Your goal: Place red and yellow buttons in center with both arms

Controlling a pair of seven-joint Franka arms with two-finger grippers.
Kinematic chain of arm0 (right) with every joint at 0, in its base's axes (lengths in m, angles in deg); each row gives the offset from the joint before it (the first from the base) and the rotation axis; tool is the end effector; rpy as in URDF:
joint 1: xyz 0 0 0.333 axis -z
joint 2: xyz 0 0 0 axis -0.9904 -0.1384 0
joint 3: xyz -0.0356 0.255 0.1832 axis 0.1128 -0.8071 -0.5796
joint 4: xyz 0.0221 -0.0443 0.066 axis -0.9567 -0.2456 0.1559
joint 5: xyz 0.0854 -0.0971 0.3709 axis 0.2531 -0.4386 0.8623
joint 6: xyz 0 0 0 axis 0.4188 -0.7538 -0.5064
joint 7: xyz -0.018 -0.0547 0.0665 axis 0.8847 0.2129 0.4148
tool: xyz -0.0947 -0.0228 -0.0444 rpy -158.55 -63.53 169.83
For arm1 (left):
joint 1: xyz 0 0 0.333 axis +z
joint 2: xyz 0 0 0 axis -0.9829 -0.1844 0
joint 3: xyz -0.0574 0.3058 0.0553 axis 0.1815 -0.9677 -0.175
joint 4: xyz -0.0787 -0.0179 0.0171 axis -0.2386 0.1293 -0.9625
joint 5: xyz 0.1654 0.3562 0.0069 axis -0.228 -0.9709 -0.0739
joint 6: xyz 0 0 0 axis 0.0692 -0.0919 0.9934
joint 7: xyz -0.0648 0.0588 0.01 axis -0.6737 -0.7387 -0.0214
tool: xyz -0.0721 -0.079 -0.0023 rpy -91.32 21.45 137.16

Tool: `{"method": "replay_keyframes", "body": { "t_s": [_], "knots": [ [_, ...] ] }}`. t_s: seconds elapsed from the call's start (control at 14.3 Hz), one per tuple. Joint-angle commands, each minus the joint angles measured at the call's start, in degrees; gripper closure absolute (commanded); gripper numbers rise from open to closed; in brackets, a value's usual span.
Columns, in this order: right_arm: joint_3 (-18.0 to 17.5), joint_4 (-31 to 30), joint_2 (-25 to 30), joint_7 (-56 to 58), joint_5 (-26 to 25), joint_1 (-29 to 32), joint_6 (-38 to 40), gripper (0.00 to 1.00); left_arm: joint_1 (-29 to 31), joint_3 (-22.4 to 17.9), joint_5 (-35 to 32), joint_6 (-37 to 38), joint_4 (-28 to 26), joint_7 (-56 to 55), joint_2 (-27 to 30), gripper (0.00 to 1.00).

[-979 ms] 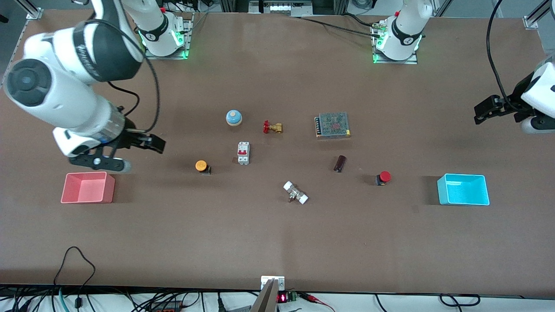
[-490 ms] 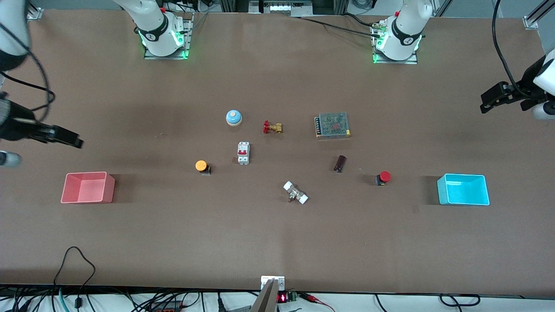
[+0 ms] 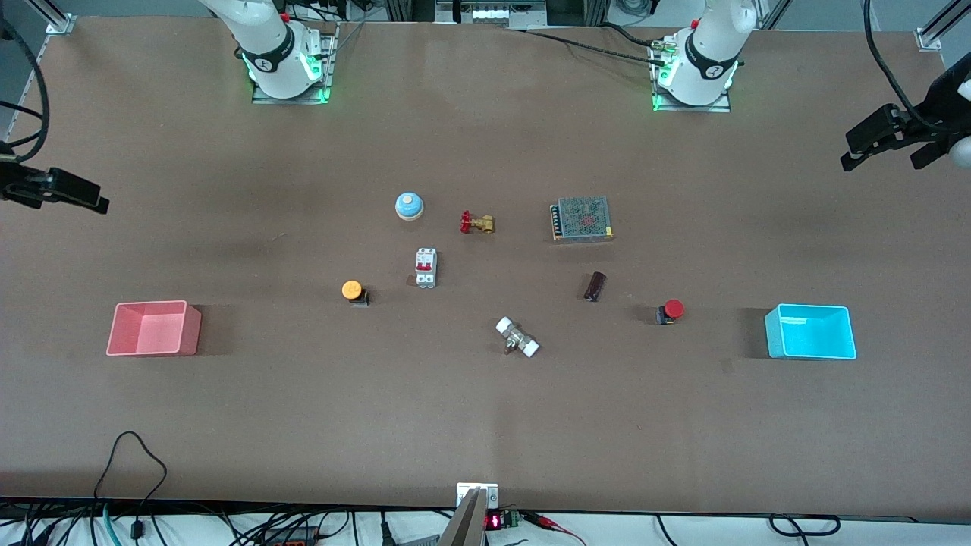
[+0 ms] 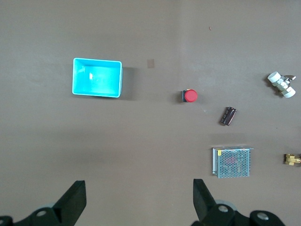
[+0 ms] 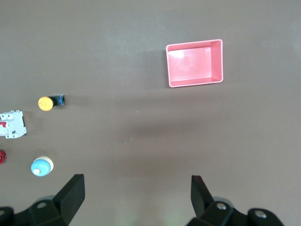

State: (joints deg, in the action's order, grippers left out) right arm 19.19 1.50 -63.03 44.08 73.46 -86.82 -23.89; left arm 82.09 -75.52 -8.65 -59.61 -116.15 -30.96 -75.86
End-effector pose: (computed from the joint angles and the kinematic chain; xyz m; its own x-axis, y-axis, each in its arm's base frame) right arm 0.5887 -0.0271 0.6002 0.9937 -0.0593 -0.0953 -0.0585 -0.9982 0.0108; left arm 0.5306 0.0001 0.6463 0.9981 0.0590 0.0185 0.0586 -0.9980 0.0237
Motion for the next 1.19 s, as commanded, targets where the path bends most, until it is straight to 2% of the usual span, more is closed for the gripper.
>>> {"method": "replay_keyframes", "body": {
  "t_s": [0.0, 0.14, 0.49, 0.7, 1.12],
  "knots": [
    [-0.42, -3.22, 2.82, 3.29, -1.11, -0.06, -0.77, 0.00, -0.08, -0.03, 0.74, -0.78, 0.84, 1.08, -2.04, 0.00],
    [-0.42, -3.57, 3.09, 3.75, -1.11, -0.06, -0.59, 0.00, -0.08, 0.06, 0.74, -0.60, 0.84, 0.99, -1.95, 0.00],
    [-0.42, -9.89, 7.48, 3.05, -1.02, -0.15, -3.14, 0.00, -0.34, 0.06, -0.50, -0.95, 1.80, 1.17, -3.09, 0.00],
    [-0.33, -10.17, 8.10, 3.13, -1.02, -0.07, -2.35, 0.00, -0.08, -0.03, -0.58, -0.95, 1.80, 5.89, -3.00, 0.00],
    [-0.33, -10.17, 8.19, 3.04, -1.02, -0.15, -1.91, 0.00, -0.17, 0.14, -0.93, -0.60, 1.71, 5.82, -3.09, 0.00]
  ]
}}
